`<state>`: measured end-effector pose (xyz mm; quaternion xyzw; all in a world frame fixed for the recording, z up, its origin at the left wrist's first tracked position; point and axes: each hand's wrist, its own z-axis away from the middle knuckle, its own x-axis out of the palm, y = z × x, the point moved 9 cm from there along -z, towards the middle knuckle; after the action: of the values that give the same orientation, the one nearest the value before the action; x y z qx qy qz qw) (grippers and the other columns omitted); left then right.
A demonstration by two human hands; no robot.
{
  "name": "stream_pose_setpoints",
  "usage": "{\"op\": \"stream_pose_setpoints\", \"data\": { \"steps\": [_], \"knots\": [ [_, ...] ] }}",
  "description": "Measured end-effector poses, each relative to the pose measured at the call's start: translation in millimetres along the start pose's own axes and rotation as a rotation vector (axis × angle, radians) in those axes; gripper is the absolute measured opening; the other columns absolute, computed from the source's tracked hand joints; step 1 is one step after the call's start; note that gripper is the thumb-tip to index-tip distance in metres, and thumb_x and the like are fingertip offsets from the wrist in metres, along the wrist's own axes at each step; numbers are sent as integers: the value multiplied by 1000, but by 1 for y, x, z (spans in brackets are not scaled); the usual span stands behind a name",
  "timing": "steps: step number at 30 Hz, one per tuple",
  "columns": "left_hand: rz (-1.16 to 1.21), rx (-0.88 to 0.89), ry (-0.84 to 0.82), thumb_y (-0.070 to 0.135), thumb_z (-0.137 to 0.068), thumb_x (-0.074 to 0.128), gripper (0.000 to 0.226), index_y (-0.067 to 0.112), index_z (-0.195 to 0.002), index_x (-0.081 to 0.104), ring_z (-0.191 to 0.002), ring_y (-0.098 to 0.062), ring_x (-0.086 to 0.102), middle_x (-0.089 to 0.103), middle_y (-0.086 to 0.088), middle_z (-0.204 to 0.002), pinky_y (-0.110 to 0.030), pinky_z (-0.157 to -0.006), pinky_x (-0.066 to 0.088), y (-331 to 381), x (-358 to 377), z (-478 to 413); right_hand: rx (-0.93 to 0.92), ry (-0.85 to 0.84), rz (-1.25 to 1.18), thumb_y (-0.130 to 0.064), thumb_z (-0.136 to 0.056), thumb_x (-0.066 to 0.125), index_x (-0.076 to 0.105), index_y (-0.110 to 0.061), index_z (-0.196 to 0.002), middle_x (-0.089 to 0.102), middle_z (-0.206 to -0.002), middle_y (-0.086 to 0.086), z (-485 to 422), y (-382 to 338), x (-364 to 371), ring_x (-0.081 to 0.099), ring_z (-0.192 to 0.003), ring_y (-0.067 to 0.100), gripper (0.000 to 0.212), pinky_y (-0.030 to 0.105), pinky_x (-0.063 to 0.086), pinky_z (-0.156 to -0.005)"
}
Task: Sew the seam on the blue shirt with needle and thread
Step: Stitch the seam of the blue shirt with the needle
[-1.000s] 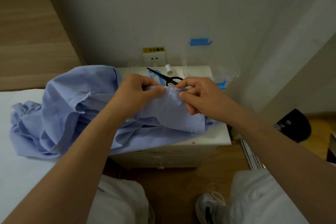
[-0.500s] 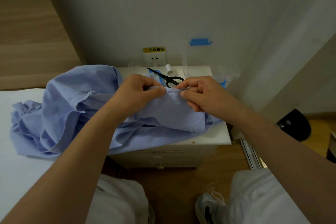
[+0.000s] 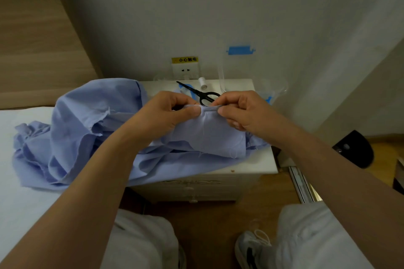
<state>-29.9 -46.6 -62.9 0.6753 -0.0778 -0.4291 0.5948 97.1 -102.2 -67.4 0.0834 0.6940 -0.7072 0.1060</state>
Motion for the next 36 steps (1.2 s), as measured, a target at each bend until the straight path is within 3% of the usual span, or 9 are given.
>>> {"op": "stream_pose_setpoints", "data": {
  "steps": [1, 5, 9, 15, 21, 25, 28, 36],
  "knots": [
    [6, 0, -9, 23, -93, 58, 15, 17, -88, 71, -79, -17, 67, 71, -5, -85, -23, -69, 55, 0, 1, 0, 0, -6, -3, 1, -97, 48, 67, -13, -94, 36, -48, -2, 0, 0, 0, 31, -42, 4, 23, 13, 30, -44],
    [5, 4, -31, 25, -94, 57, 17, 17, -88, 70, -81, -23, 66, 70, -9, -86, -29, -72, 54, 1, 3, 1, -12, -22, 5, -1, -97, 49, 66, -14, -96, 37, -51, 1, 1, -1, 1, 32, -43, 4, 21, 13, 31, -45],
    [36, -1, -24, 25, -94, 57, 16, 21, -86, 70, -76, -13, 65, 70, -4, -82, -23, -70, 53, 2, 4, 1, -11, -33, -4, -3, -98, 49, 65, -12, -100, 39, -52, -2, 1, 1, 1, 33, -45, 4, 19, 13, 31, -46],
    [86, -28, -17, 28, -93, 57, 21, 12, -95, 71, -90, -33, 65, 69, -18, -94, -46, -83, 53, -3, 6, 0, -24, -31, -23, -8, -98, 51, 62, -10, -101, 44, -49, -10, 2, 1, 5, 37, -47, 3, 11, 16, 33, -48],
    [195, -25, -16, 24, -92, 57, 17, 14, -87, 70, -75, -9, 64, 71, 0, -79, -18, -66, 50, 1, 6, 1, -36, -10, -60, -13, -97, 54, 58, -15, -97, 50, -50, -6, 0, 2, 4, 42, -48, 7, 4, 20, 37, -49],
    [241, 0, 2, 21, -94, 55, 21, 17, -79, 68, -70, -7, 63, 69, 3, -73, -16, -62, 49, 7, 3, 1, -51, 73, -41, -6, -97, 52, 60, -14, -97, 62, -62, -2, -5, 3, -8, 55, -56, 7, 12, 21, 44, -51],
    [259, 4, -15, 19, -94, 54, 20, 15, -80, 67, -68, -4, 63, 69, 6, -71, -14, -60, 48, 8, 7, 2, -82, 10, -55, -3, -99, 47, 59, -11, -102, 65, -68, 0, -3, 0, -1, 61, -64, 8, 15, 21, 47, -54],
    [301, -15, -36, 26, -85, 58, 18, 12, -85, 70, -70, -4, 65, 72, 3, -75, -14, -62, 49, 5, 10, 1, -147, -41, -61, -4, -99, 47, 52, -3, -111, 69, -71, 2, -1, -10, 6, 60, -64, 10, 13, 22, 45, -54]
  ]
}}
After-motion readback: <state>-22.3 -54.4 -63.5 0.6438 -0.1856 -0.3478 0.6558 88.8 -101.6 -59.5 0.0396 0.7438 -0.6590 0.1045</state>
